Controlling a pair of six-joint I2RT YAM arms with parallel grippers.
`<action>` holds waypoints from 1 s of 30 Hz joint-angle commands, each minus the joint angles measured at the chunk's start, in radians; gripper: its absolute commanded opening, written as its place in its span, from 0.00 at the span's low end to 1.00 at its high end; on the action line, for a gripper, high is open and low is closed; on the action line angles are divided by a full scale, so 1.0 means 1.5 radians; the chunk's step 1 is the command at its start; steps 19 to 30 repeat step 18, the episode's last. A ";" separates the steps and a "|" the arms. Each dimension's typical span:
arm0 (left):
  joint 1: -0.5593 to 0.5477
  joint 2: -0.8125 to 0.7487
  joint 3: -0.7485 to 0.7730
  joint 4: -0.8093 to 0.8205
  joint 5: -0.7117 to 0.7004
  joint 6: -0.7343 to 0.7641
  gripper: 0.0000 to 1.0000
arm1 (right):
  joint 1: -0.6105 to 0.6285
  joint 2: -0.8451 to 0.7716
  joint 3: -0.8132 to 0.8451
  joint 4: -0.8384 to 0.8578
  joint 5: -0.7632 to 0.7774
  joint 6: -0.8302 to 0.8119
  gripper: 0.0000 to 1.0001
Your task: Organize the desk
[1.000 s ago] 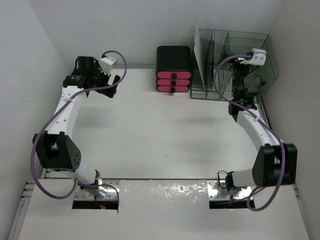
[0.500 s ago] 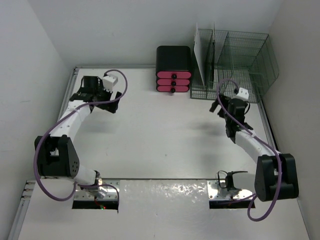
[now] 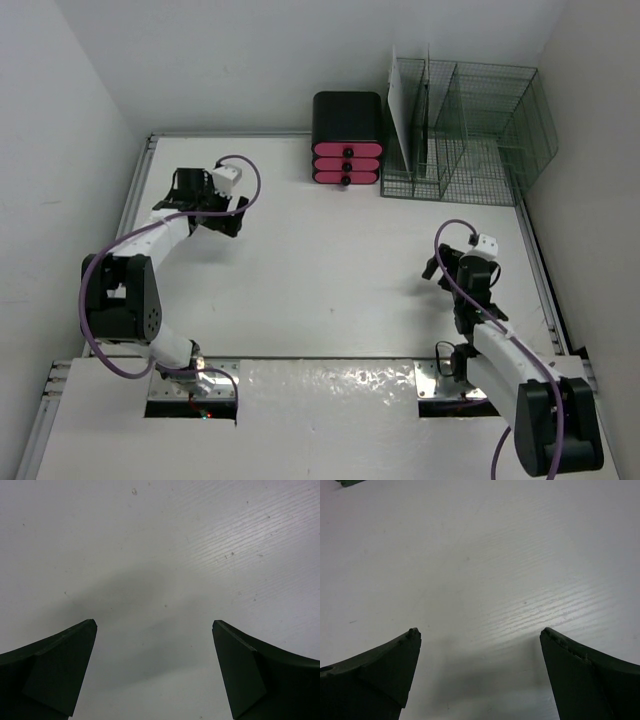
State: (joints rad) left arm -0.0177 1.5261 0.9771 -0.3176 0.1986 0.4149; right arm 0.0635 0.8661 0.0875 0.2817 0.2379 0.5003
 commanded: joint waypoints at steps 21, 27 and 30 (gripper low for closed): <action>0.006 0.028 0.003 0.060 0.008 -0.014 1.00 | 0.007 -0.040 -0.025 0.088 0.000 -0.027 0.99; 0.006 0.028 0.003 0.060 0.008 -0.014 1.00 | 0.007 -0.040 -0.025 0.088 0.000 -0.027 0.99; 0.006 0.028 0.003 0.060 0.008 -0.014 1.00 | 0.007 -0.040 -0.025 0.088 0.000 -0.027 0.99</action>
